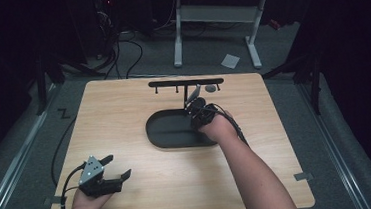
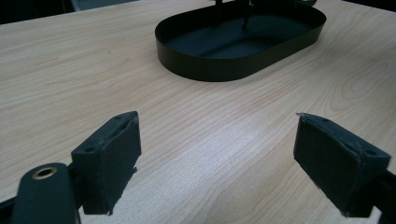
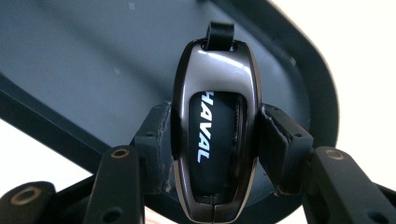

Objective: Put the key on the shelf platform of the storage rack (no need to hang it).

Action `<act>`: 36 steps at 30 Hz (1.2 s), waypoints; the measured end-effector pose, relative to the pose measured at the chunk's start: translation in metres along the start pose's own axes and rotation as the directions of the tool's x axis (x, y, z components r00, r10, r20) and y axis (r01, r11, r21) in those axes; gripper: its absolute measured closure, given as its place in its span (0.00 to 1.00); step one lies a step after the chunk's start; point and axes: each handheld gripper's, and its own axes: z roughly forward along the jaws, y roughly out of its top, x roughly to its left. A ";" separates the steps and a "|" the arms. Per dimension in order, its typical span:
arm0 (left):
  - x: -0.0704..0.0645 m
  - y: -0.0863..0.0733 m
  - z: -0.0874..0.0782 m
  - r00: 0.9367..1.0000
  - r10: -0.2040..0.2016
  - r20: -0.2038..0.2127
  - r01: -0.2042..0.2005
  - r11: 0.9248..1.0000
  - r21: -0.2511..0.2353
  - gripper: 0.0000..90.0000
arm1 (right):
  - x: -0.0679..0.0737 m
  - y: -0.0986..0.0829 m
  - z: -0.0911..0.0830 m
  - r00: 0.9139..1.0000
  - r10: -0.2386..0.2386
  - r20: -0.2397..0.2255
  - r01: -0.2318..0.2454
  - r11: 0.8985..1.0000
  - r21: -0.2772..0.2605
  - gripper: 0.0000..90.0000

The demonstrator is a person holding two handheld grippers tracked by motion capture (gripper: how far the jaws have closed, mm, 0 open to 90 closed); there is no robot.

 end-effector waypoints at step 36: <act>-0.002 0.000 0.003 1.000 0.012 0.009 -0.013 1.000 0.014 0.17 | 0.003 -0.022 0.028 1.000 0.029 0.004 -0.029 1.000 -0.003 0.48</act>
